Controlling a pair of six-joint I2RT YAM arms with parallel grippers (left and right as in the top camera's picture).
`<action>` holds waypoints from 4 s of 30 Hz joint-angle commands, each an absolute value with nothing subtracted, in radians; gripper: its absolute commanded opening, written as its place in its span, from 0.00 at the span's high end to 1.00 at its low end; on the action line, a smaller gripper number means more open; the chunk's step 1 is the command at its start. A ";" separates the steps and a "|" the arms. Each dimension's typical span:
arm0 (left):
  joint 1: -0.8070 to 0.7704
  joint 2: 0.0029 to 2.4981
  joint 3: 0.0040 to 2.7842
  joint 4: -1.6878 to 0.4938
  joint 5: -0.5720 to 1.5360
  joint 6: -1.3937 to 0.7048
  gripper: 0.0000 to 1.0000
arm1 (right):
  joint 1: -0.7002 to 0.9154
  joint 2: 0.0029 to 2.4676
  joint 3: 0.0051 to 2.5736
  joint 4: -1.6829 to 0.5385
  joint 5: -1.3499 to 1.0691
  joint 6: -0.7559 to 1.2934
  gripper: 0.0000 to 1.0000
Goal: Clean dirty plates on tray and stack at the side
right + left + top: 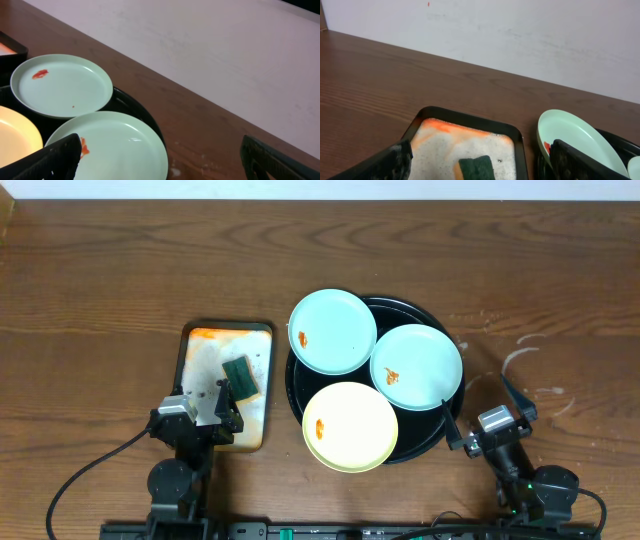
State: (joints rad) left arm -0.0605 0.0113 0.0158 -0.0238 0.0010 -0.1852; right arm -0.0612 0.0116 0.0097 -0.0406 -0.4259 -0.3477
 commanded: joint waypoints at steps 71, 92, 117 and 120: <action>-0.056 0.582 0.706 -0.448 0.142 -0.132 0.12 | -0.052 0.404 0.497 -0.147 -0.560 -0.038 0.01; -0.063 1.369 1.105 -0.945 0.187 -0.314 0.14 | -0.052 1.290 1.012 -0.508 -0.802 0.205 0.01; -0.129 1.845 1.097 -0.793 -0.061 -0.522 0.68 | 0.065 1.292 1.012 -0.670 -0.524 0.194 0.26; -0.129 1.864 1.097 -0.764 -0.061 -0.522 0.79 | 0.071 1.292 1.012 -0.667 -0.524 0.194 0.26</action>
State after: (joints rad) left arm -0.1310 1.8297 1.1110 -0.7837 -0.0257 -0.5079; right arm 0.0574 1.2968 0.9958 -0.6682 -0.5282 0.1940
